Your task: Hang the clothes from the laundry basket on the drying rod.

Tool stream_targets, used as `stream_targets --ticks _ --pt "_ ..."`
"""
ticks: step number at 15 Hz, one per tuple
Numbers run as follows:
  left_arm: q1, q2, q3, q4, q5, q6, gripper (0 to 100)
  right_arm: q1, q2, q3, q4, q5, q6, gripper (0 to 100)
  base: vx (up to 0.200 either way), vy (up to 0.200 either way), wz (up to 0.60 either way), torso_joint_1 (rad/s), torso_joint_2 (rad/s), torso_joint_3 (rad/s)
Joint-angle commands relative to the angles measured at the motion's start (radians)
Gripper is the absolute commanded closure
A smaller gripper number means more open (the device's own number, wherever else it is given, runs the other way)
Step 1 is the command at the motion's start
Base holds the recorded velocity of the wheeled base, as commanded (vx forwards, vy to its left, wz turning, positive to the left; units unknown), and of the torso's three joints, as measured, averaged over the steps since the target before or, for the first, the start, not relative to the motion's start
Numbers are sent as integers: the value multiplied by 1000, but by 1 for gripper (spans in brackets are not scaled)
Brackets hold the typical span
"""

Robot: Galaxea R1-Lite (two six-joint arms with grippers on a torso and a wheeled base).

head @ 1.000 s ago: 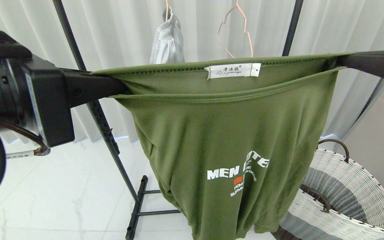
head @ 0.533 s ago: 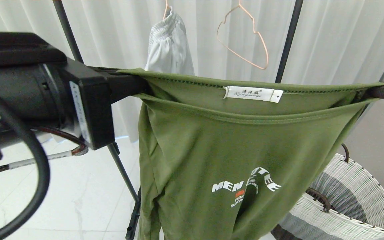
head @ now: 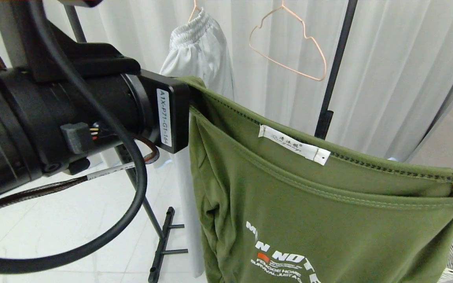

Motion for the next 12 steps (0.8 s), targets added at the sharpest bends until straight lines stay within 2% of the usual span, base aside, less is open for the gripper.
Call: stream_targets --ticks 1,2,4,5,7,9,12 --pt "7 -9 14 0 3 -1 100 4 -6 5 1 -6 -1 100 0 0 0 0 0 0" --pt "18 -30 29 9 9 -2 100 -12 -6 16 3 -13 -1 100 0 0 0 0 0 0" --pt "33 -65 46 47 10 -4 100 -101 -6 37 1 -34 -7 100 0 0 0 0 0 0" --pt "32 -110 46 119 9 -27 100 -190 2 37 -6 -49 -10 100 0 0 0 0 0 0" --pt "-16 -165 48 201 9 -90 100 -286 22 41 -51 -46 -10 100 0 0 0 0 0 0" --pt "-75 -216 49 285 9 -134 100 -336 59 59 -155 -45 -8 100 0 0 0 0 0 0" --pt "-155 -260 54 362 7 -168 100 -348 157 73 -365 -42 -5 100 0 0 0 0 0 0"
